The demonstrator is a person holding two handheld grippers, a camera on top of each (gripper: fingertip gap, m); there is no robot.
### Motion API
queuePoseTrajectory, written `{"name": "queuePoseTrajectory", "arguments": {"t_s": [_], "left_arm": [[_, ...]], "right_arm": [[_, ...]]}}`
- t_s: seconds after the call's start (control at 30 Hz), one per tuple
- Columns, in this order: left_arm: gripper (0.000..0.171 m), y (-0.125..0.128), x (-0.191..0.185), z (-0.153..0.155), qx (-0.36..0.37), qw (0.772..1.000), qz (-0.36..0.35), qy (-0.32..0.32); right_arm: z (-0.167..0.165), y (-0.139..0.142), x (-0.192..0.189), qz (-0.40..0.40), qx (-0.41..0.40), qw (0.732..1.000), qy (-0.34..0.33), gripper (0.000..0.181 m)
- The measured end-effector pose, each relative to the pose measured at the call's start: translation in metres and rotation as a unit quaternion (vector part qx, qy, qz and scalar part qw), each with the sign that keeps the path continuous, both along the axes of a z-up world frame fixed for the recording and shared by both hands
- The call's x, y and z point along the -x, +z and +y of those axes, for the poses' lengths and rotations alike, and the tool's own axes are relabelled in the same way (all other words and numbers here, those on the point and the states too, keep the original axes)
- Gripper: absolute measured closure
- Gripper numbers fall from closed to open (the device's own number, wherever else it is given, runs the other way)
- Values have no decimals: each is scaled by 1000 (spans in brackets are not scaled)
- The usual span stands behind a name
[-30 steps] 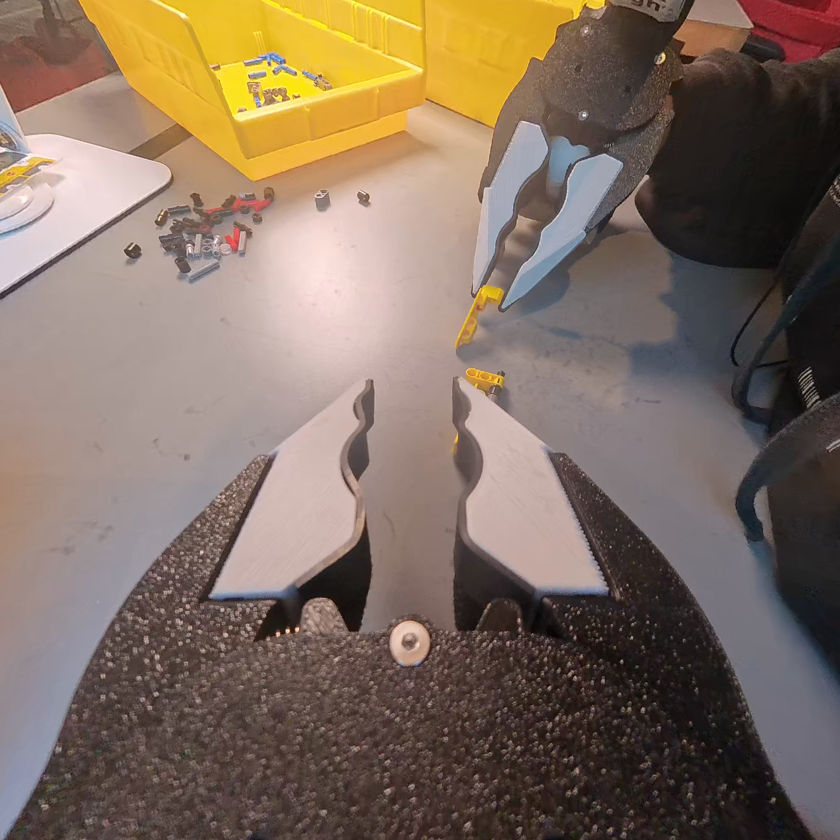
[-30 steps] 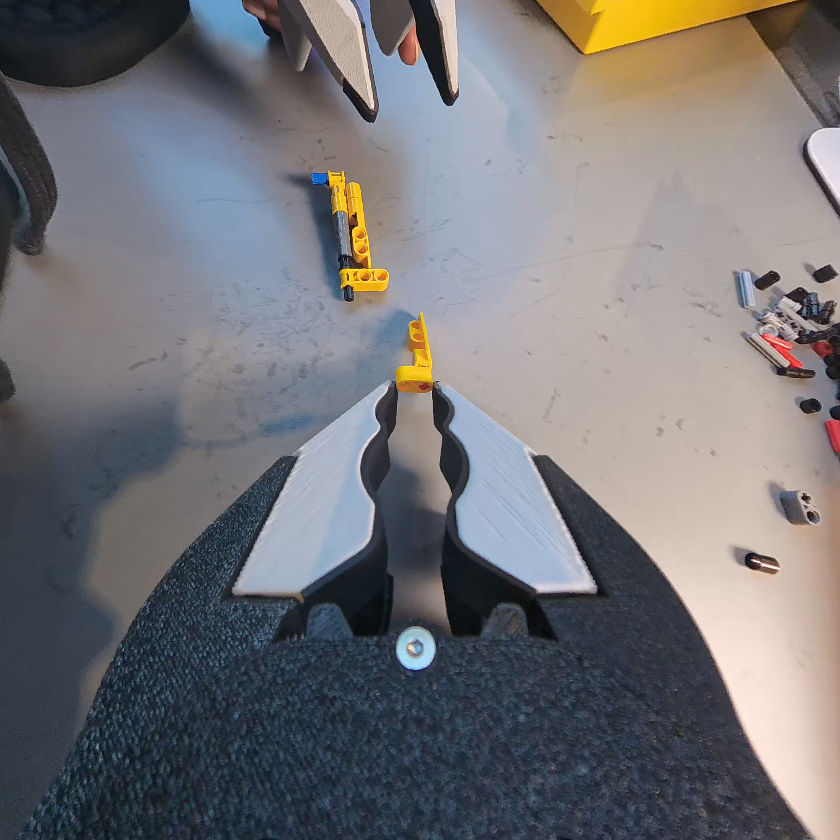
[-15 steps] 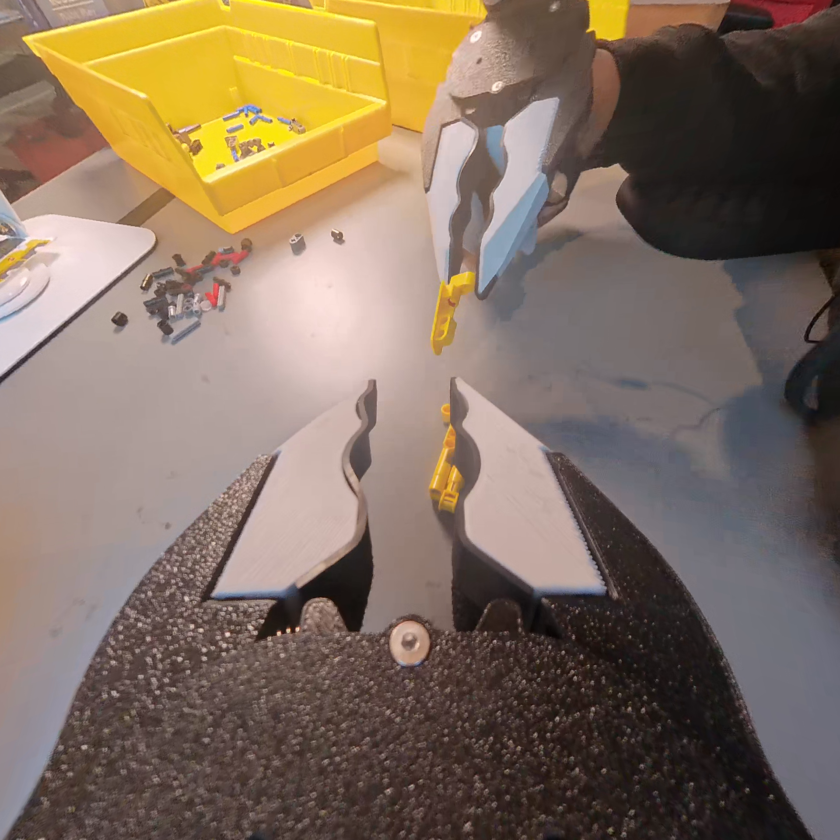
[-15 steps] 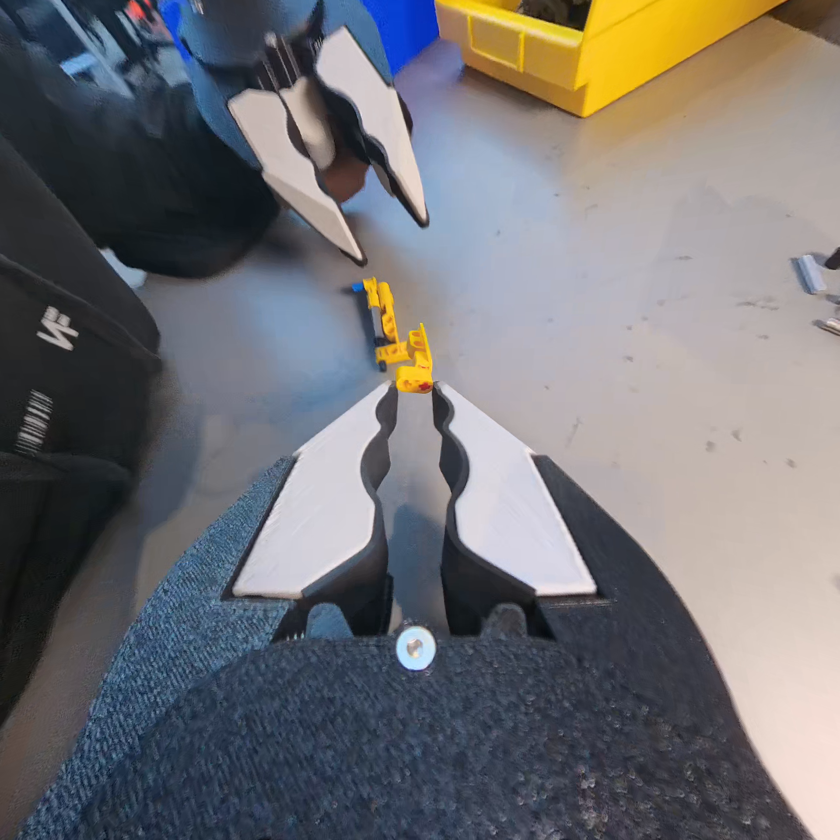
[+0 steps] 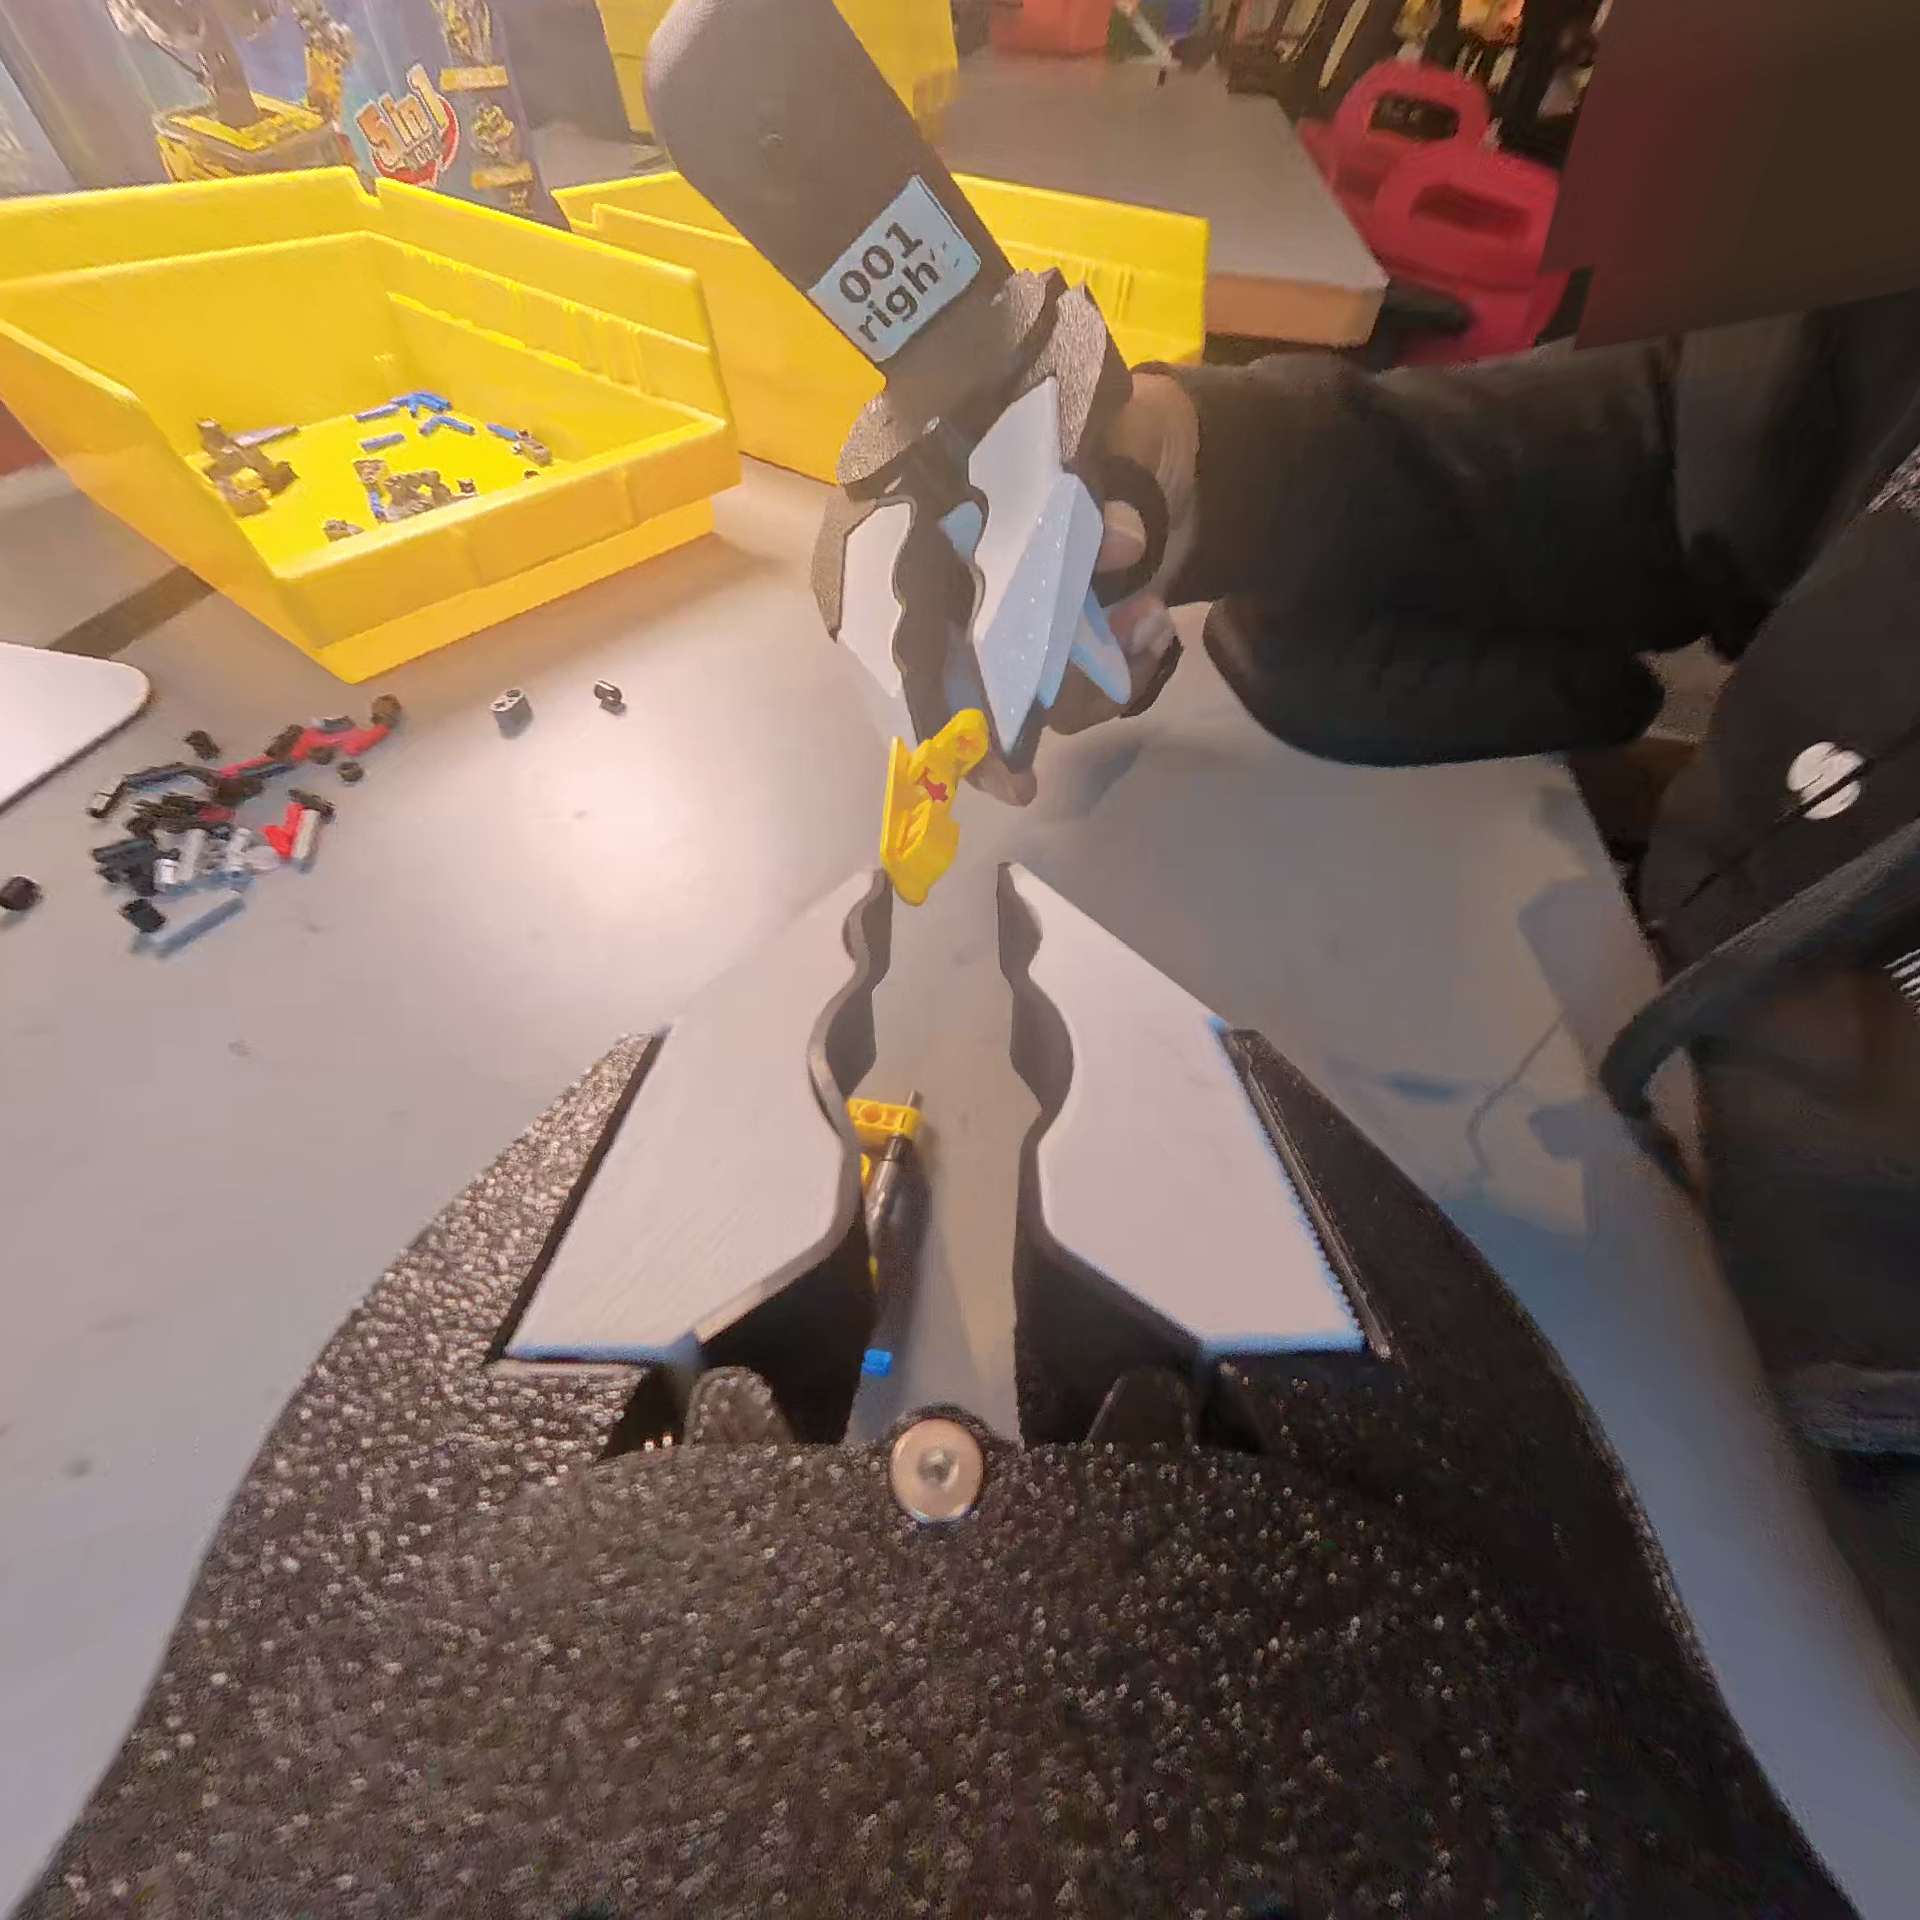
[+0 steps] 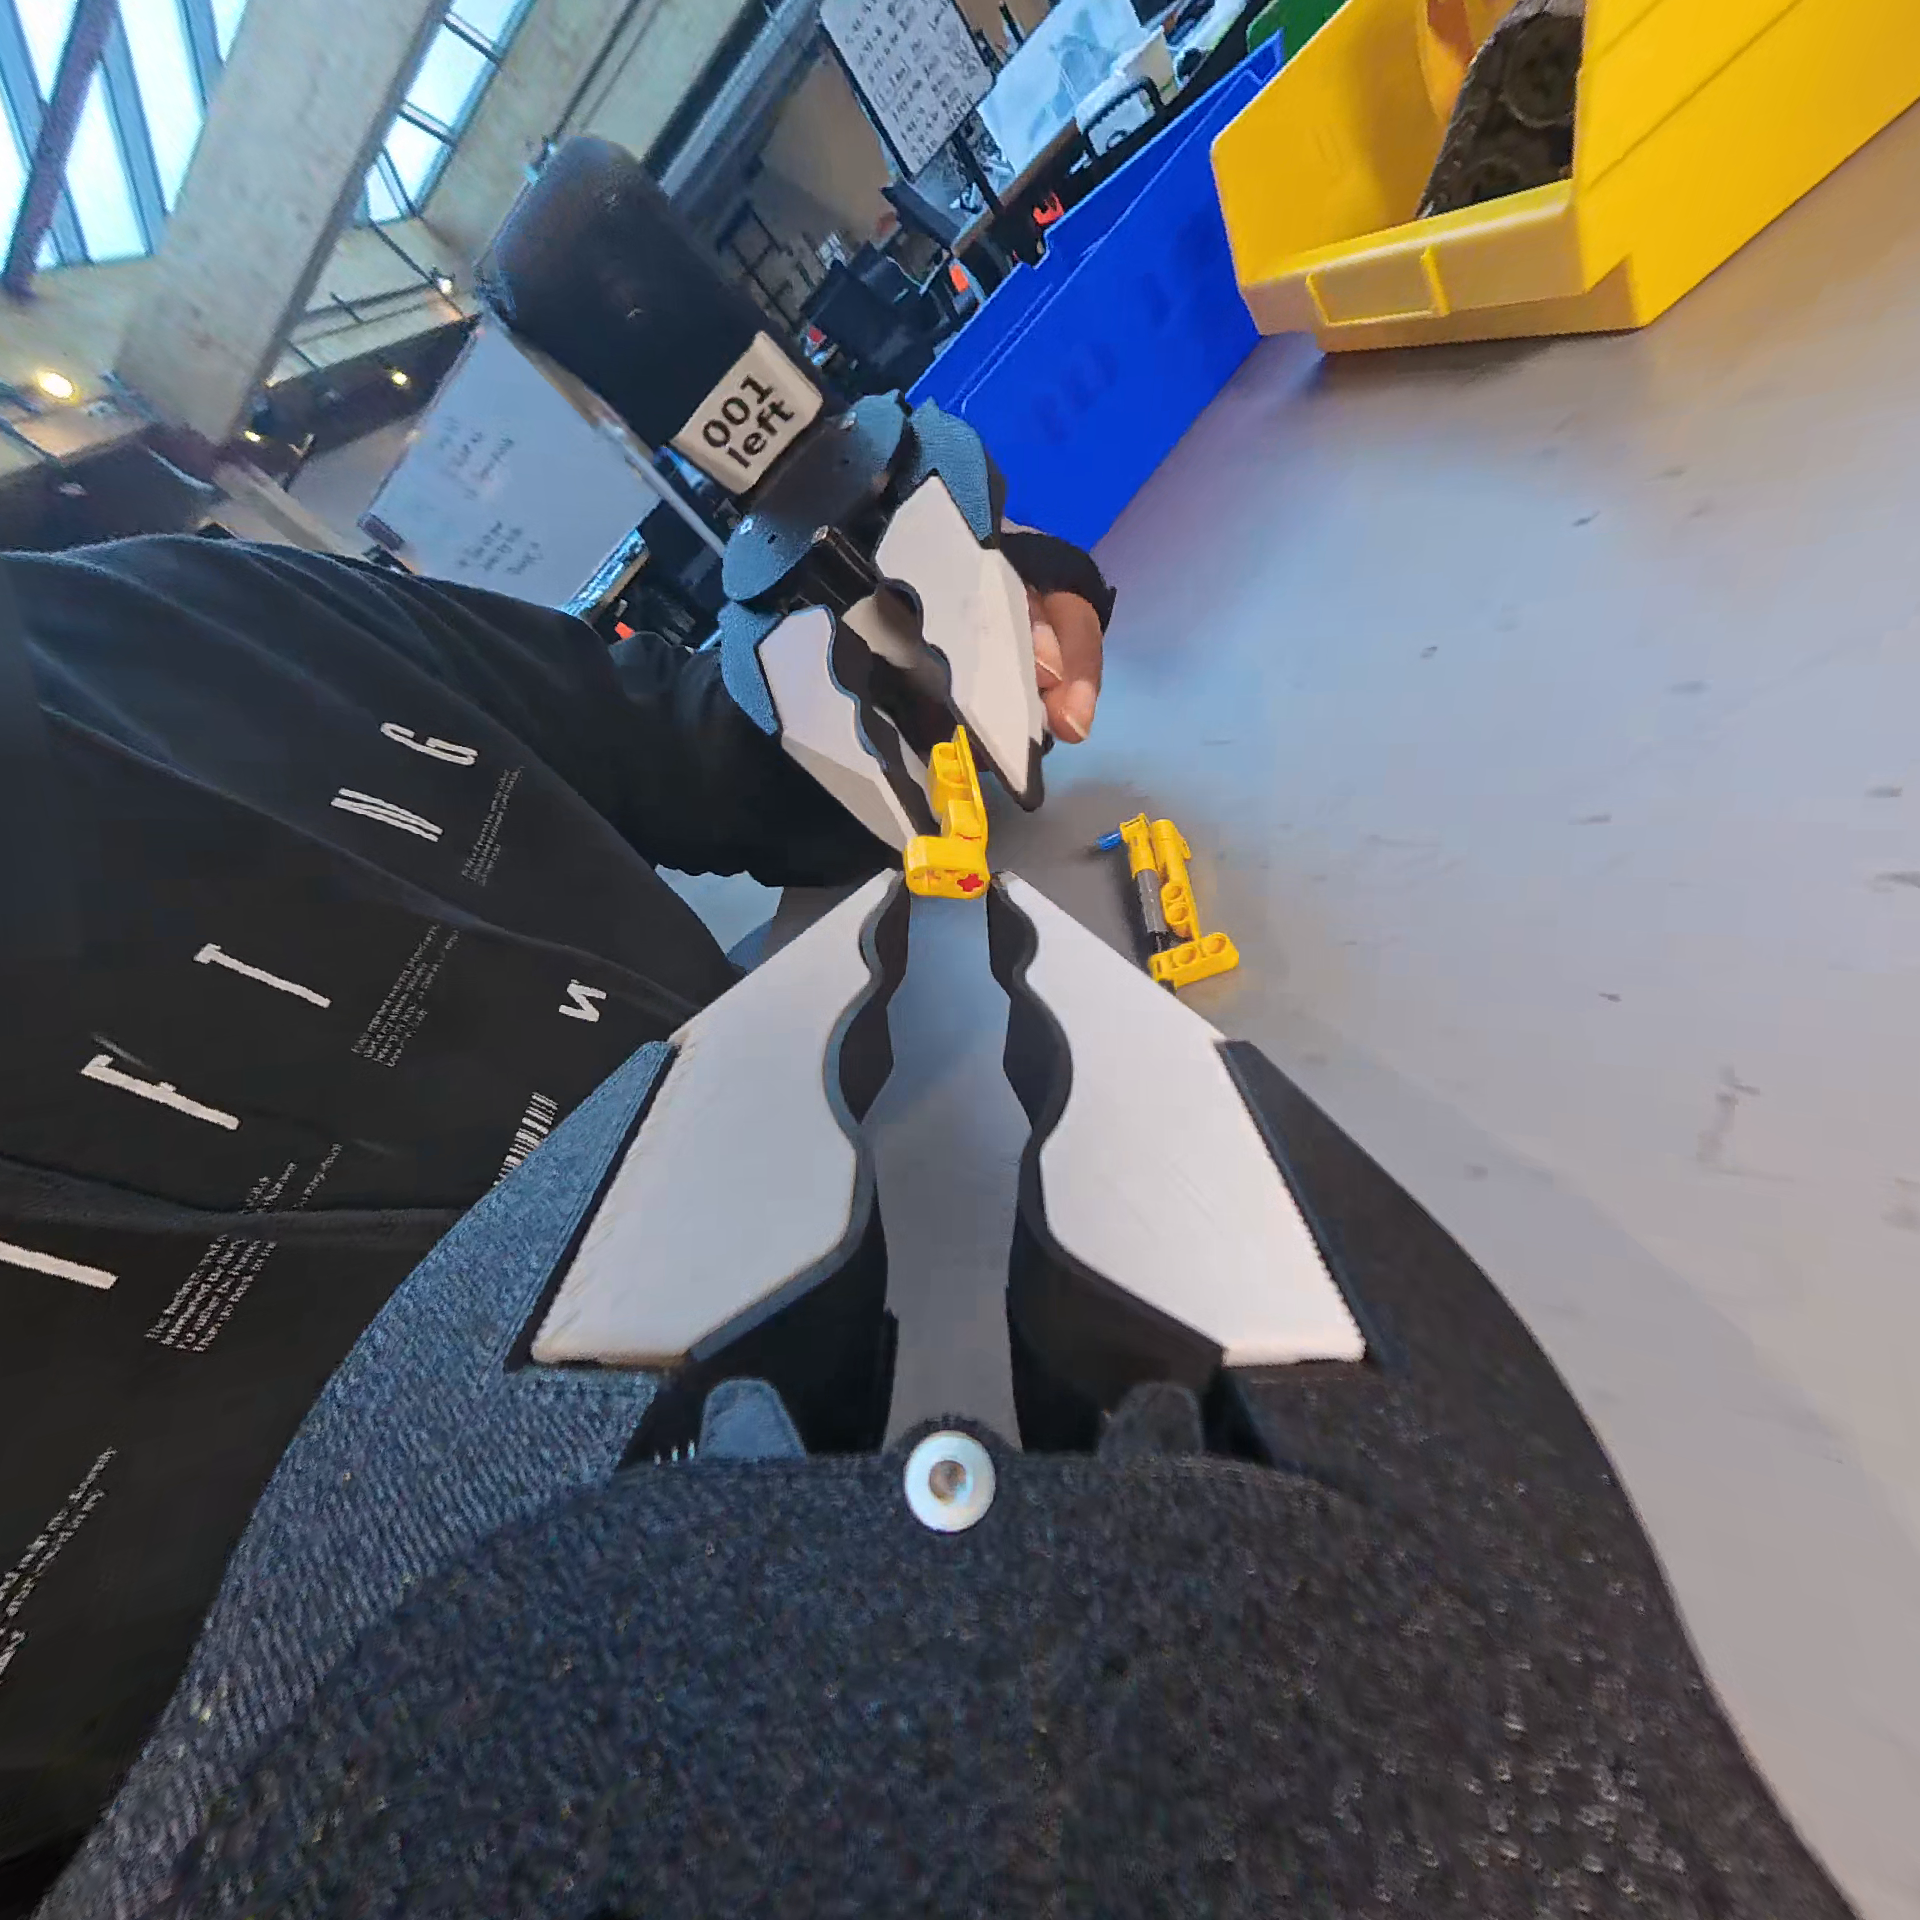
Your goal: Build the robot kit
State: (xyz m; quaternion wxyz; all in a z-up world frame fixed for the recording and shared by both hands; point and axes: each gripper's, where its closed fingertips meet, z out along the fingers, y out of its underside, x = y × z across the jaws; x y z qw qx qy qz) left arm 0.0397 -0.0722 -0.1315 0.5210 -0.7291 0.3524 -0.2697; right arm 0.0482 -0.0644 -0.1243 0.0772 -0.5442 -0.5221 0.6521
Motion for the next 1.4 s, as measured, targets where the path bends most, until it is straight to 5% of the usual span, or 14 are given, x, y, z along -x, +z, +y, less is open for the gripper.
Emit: {"name": "queuePoseTrajectory", "arguments": {"t_s": [0.17, 0.43, 1.0, 1.13, 1.4], "left_arm": [[161, 5, 0, -1, 54, 996, -69, -12], [165, -3, 4, 0, 64, 996, -63, -18], [171, -4, 11, 2, 74, 995, -61, -34], [154, -3, 11, -2, 88, 992, -81, -47], [165, -3, 11, -2, 94, 991, -83, -47]], "right_arm": [[-3, -2, -1, 10, -27, 1000, 4, 166], [-2, -10, 2, 35, -142, 989, -10, 166], [4, 0, 10, 62, -149, 986, -31, 165], [5, -3, 10, 63, -158, 985, -32, 165], [2, -5, 12, 65, -166, 984, -30, 166]]}}
